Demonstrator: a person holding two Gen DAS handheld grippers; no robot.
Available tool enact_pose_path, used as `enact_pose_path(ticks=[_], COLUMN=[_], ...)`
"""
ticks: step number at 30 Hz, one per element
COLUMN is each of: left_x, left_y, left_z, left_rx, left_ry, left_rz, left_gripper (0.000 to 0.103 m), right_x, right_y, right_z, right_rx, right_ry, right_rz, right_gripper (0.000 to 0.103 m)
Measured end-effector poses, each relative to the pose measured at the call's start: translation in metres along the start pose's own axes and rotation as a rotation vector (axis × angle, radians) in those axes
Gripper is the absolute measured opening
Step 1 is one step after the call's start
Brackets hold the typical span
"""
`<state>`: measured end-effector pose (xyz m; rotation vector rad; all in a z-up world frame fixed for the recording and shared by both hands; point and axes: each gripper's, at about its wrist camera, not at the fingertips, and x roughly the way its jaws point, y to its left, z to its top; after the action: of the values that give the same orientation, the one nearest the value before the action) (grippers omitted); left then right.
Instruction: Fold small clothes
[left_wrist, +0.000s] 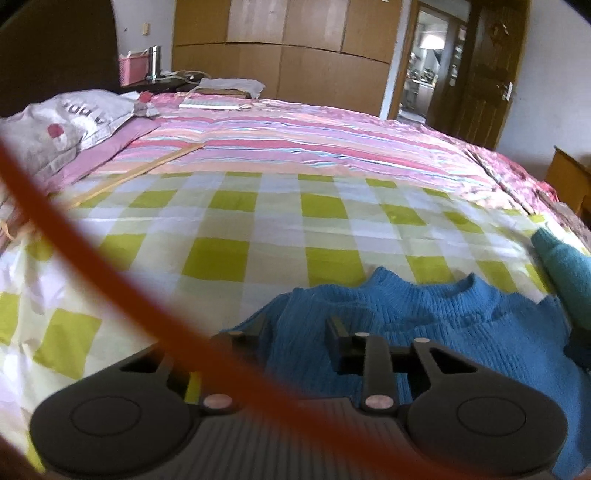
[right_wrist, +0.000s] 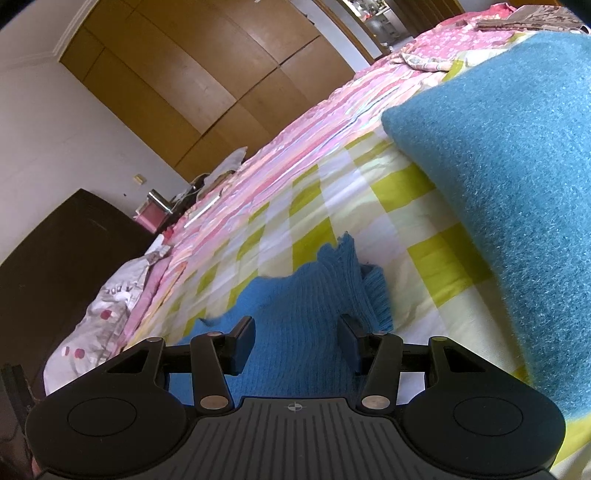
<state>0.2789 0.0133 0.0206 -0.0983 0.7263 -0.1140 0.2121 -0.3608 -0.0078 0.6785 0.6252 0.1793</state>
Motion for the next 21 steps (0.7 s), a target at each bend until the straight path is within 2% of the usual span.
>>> enact_pose_path(ticks=[5, 8, 10, 11, 12, 16, 21], left_x=[0.006, 0.013, 0.013, 0.013, 0.012, 0.0, -0.032], left_y=[0.003, 0.006, 0.004, 0.001, 0.0, -0.008, 0.008], left_z=[0.001, 0.001, 0.001, 0.001, 0.001, 0.001, 0.008], left_rx=[0.042, 0.031, 0.047, 0.057, 0.062, 0.108, 0.012], left_ry=[0.034, 0.058, 0.059, 0.061, 0.065, 0.02, -0.093], left_rz=[0.03, 0.025, 0.023, 0.018, 0.009, 0.02, 0.023], left_gripper=[0.037, 0.037, 0.029, 0.017, 0.013, 0.012, 0.011], right_x=[0.0, 0.0, 0.001, 0.001, 0.001, 0.001, -0.002], right_y=[-0.001, 0.0, 0.001, 0.001, 0.001, 0.001, 0.0], right_z=[0.0, -0.001, -0.001, -0.002, -0.002, -0.001, -0.001], right_rx=[0.011, 0.007, 0.003, 0.001, 0.0, 0.009, 0.014], right_ry=[0.002, 0.003, 0.005, 0.006, 0.006, 0.004, -0.012], right_rz=[0.004, 0.004, 0.006, 0.006, 0.006, 0.009, 0.008], right_gripper=[0.05, 0.05, 0.05, 0.05, 0.05, 0.049, 0.048])
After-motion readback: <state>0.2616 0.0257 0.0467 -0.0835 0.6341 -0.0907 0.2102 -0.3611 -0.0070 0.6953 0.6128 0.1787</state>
